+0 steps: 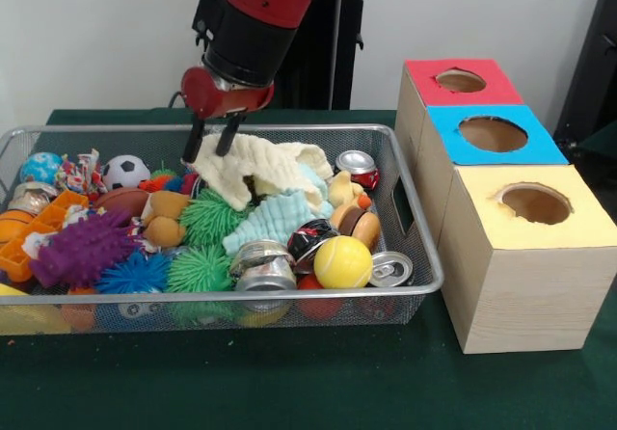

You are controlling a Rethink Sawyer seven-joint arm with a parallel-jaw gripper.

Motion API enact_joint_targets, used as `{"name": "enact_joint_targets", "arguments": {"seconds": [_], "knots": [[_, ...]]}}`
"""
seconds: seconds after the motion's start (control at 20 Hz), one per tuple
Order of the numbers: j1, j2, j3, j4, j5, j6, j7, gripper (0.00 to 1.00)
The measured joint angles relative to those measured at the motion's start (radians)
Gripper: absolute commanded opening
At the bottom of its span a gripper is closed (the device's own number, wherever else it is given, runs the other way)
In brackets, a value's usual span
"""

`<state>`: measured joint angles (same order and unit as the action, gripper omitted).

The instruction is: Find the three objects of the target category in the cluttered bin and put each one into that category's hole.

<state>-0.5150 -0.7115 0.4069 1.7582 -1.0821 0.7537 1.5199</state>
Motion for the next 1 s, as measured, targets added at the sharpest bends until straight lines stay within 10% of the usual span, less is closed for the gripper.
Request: {"name": "enact_joint_targets", "arguments": {"seconds": [0.45,1.0], "knots": [[0.021,-0.093,-0.002,0.133,0.045,0.0,0.0,1.0],[0.026,-0.042,-0.008,0.152,0.028,-0.014,0.0,1.0]]}}
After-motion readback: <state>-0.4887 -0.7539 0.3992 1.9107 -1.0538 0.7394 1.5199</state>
